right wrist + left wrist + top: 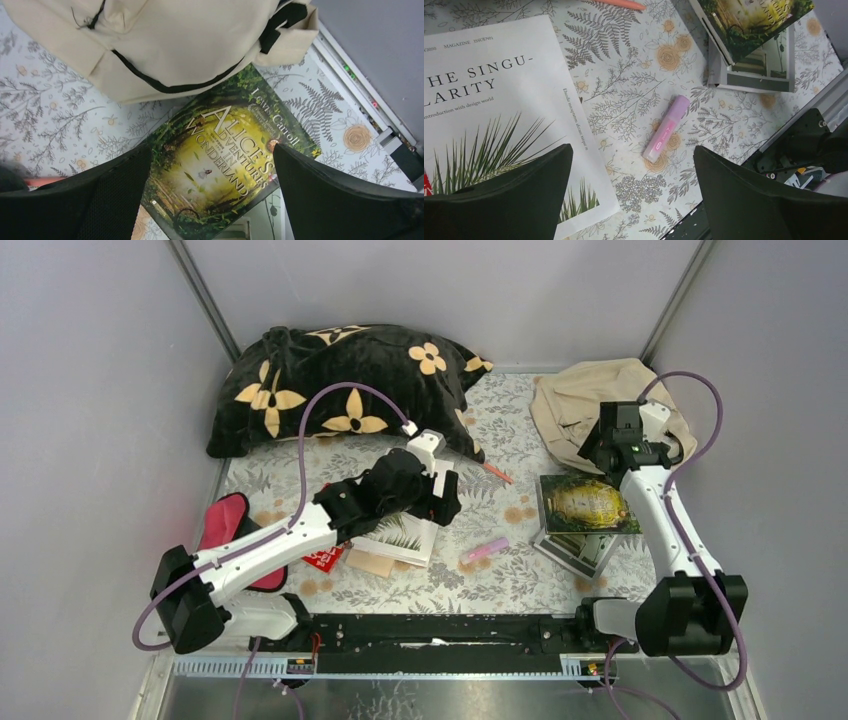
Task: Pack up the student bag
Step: Adjust the book at the center of the board.
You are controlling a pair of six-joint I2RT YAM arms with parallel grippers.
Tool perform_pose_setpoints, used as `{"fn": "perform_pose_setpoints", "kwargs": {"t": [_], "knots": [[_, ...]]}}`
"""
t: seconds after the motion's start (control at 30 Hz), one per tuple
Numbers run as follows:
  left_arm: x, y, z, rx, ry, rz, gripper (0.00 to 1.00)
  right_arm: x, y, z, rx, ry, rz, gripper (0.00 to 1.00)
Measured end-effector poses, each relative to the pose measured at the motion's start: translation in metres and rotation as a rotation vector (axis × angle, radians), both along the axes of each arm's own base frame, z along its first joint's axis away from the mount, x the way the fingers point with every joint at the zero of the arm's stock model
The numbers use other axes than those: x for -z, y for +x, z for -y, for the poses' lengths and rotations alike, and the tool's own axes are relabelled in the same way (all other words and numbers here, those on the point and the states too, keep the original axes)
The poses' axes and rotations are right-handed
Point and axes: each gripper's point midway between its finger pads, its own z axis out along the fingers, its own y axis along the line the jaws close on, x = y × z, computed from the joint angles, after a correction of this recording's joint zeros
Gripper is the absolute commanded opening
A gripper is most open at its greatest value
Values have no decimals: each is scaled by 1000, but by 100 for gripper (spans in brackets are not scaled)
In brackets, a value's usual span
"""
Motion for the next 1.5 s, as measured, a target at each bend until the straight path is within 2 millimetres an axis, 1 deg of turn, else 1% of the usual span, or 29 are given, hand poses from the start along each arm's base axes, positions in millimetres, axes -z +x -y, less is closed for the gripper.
{"fn": "perform_pose_setpoints", "kwargs": {"t": [0.1, 0.2, 0.27, 0.4, 0.47, 0.5, 0.57, 0.6, 0.67, 0.77, 0.87, 1.0, 1.1, 1.23, 1.33, 1.37, 1.43, 1.5], "knots": [[4, -1, 1, 9, 16, -2, 99, 11, 0, -3, 0, 24, -32, 100], [4, 0, 0, 10, 21, 6, 99, 23, -1, 1, 26, 33, -64, 100], [4, 0, -1, 10, 26, 9, 99, 32, -8, 15, 77, 49, -82, 100], [4, 1, -1, 7, 29, 13, 99, 54, -29, 52, 223, 89, -96, 100], [4, 2, -1, 4, 27, 17, 99, 68, -40, 63, 272, 119, -102, 100], [4, 2, -1, 5, 27, 17, 99, 76, -44, 65, 284, 138, -107, 100], [5, 3, 0, 7, 31, 16, 99, 94, -46, 59, 272, 182, -111, 100], [7, 3, 0, 7, 35, 14, 99, 106, -47, 52, 252, 214, -114, 100], [9, 3, 0, 7, 40, 11, 99, 120, -48, 45, 223, 241, -119, 100], [10, 3, 0, 6, 42, 11, 99, 117, -37, 42, 190, 262, -46, 100], [10, 4, 0, 5, 43, 10, 99, 114, -27, 34, 143, 298, 17, 100], [12, 4, 1, 6, 46, 7, 99, 111, -20, 16, 69, 374, 70, 100], [18, 5, 2, 6, 58, -3, 99, 112, -20, -3, 15, 454, 83, 100], [28, 6, 4, 7, 79, -20, 99, 110, -25, -26, -54, 541, 90, 100], [33, 7, 4, 8, 88, -28, 99, 106, -35, -42, -94, 592, 65, 100], [33, 7, 4, 8, 89, -28, 99, 105, -42, -47, -100, 604, 46, 100], [33, 7, 5, 8, 89, -28, 99, 102, -52, -51, -107, 607, 23, 100], [33, 7, 5, 8, 89, -29, 99, 96, -57, -50, -115, 587, 29, 100]]}}
